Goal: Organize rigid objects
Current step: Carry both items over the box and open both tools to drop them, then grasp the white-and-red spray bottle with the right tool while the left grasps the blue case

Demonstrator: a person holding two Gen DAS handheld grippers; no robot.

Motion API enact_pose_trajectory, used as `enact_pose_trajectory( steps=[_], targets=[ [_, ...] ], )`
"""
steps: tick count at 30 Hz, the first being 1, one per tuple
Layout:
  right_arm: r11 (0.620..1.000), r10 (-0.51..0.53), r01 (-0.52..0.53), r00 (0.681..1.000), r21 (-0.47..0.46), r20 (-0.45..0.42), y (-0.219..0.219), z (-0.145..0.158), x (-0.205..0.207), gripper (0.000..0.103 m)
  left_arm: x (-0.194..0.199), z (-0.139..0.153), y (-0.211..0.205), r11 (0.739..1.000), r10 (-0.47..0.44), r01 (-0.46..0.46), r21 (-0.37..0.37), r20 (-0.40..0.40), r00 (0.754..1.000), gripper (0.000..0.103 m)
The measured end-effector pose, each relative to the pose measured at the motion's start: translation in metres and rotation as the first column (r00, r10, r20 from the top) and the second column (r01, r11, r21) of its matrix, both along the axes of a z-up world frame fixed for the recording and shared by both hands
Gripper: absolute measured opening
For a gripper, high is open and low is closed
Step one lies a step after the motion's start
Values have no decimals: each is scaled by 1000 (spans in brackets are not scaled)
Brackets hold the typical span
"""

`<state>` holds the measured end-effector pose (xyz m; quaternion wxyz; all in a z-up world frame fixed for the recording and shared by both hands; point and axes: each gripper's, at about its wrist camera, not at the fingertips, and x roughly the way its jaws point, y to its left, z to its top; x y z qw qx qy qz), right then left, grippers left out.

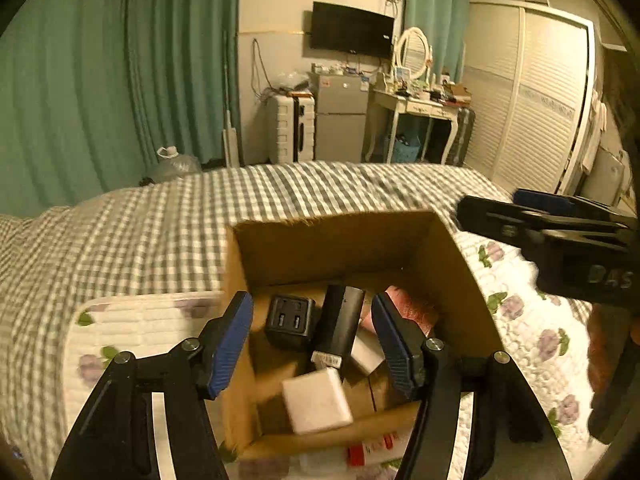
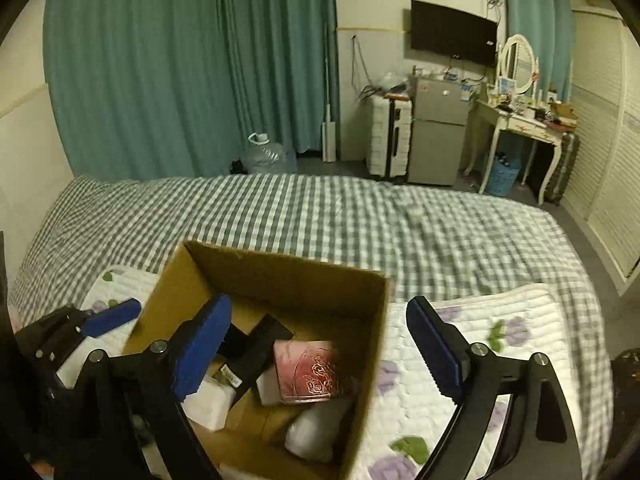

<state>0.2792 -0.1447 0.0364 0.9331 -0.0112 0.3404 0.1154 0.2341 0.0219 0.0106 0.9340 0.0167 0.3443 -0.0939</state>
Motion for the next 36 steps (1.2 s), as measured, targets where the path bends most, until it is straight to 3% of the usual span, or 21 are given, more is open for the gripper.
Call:
enact_pose_trajectory(
  steps=[7,14,19,27,32,36],
  targets=[
    [1000,-25,25,999,-16,49,-14,44,-64,101,-51,39,25,998,67,-67,-3,36,997,68],
    [1000,-27,28,999,-11,38,-5,38,-110,103,-95,30,48,990,138,-139,29,41,990,68],
    [999,9,-9,1000,-44,-3,18,0,-127,103,-108,-4,50,987,153,-153,40,-6,988,68],
    [997,38,-48,985,-57,-168,41,-101,-122,103,-97,-74,42,979,190,-181,95,-95,977,68],
    [999,21,-31,972,-37,-233,46,-146,-109,103,-82,-97,49,970,224,-211,120,-110,968,68],
    [1000,28,-29,968,2,-250,57,-166,-98,103,-74,-109,64,961,271,-260,94,-136,953,68]
  ],
)
